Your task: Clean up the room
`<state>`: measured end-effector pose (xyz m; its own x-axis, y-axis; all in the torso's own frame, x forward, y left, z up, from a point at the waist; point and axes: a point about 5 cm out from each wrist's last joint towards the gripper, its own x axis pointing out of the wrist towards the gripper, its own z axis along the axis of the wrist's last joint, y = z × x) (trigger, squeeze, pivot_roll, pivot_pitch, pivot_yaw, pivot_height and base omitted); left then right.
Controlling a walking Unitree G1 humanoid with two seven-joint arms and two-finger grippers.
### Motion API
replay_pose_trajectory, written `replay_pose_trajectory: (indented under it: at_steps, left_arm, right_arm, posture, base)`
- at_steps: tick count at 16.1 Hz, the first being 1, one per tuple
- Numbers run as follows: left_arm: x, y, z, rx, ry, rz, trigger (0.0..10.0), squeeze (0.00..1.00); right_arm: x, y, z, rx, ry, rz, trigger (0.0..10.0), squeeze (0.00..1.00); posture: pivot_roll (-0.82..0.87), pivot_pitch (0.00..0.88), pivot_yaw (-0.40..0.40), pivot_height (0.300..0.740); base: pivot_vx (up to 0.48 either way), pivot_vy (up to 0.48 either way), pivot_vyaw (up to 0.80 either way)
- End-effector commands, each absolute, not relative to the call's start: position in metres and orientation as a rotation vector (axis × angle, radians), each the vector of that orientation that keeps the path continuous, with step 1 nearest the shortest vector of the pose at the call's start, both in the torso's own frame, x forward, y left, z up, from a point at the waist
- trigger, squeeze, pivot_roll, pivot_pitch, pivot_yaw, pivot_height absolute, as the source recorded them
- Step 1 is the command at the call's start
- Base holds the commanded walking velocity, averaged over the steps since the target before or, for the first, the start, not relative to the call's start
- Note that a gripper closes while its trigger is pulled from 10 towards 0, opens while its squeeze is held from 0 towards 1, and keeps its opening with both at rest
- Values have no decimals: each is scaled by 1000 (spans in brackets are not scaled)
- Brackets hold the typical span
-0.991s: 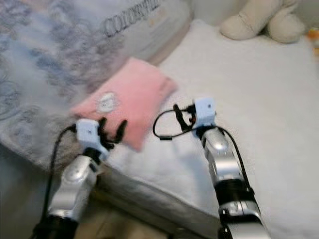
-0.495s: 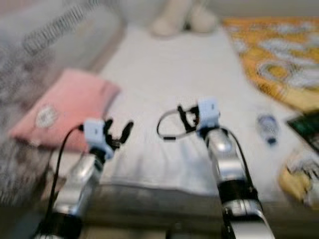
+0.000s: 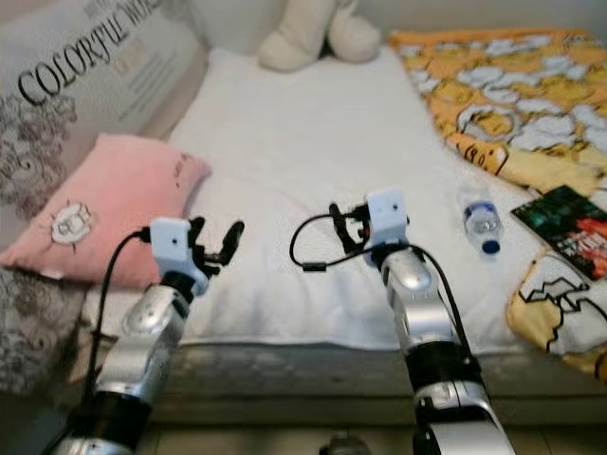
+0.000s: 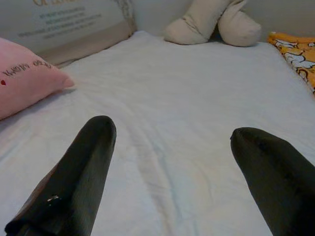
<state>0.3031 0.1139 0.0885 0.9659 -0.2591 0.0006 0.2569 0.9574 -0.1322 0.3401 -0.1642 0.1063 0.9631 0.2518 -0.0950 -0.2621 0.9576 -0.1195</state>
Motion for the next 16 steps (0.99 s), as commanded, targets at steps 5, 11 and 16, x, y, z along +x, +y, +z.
replay_pose_trajectory:
  at_steps: [5, 11, 16]
  left_arm:
    - [302, 113, 89, -126, 4, -299, 10000, 0]
    - [302, 110, 91, -130, -5, -340, 10000, 0]
    - [306, 113, 93, -118, -6, -348, 10000, 0]
  right_arm:
    - [342, -163, 110, -139, 56, 255, 10000, 0]
    - [344, -173, 111, -129, 41, 163, 10000, 0]
    - [345, -176, 112, -125, 35, 140, 10000, 0]
  posture:
    - [-207, 0, 101, 740]
    - [-209, 0, 113, 740]
    - [-212, 0, 120, 740]
  base:
    - [0, -424, 0]
    - [0, -430, 0]
    - [202, -407, 0]
